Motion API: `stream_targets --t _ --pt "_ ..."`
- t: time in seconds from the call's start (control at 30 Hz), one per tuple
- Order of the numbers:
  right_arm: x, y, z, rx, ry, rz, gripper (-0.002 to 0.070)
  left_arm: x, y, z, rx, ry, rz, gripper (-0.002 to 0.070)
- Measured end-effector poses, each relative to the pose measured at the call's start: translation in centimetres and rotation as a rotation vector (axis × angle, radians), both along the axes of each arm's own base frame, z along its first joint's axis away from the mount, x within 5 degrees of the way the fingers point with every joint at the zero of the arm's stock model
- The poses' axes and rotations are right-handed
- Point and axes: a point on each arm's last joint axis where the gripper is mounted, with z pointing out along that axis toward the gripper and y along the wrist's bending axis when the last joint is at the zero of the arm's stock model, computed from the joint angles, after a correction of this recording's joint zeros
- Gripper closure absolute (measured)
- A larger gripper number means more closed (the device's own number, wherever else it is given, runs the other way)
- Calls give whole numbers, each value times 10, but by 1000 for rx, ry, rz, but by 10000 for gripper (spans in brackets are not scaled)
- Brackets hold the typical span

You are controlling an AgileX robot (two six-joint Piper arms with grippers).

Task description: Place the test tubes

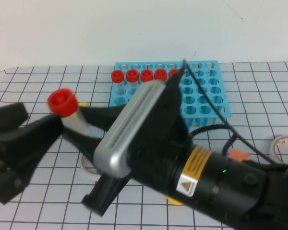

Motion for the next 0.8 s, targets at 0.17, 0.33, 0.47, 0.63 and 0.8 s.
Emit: stream_targets --t 0.17,0.33,0.47,0.63,0.8 --pt "-3 8 -8 -10 0 40 435 10 -6 -5 23 11 -69 145" --pt "-4 8 -9 -8 7 46 435 14 -8 -3 24 -31 -91 178" --pt "-4 8 -9 -10 4 47 435 14 -8 -1 42 -70 -86 276" --pt "-4 9 -10 -8 3 49 435 14 -9 -1 45 -74 -98 411" --pt "-4 9 -9 5 -18 48 435 14 -9 -1 48 -84 -101 411"
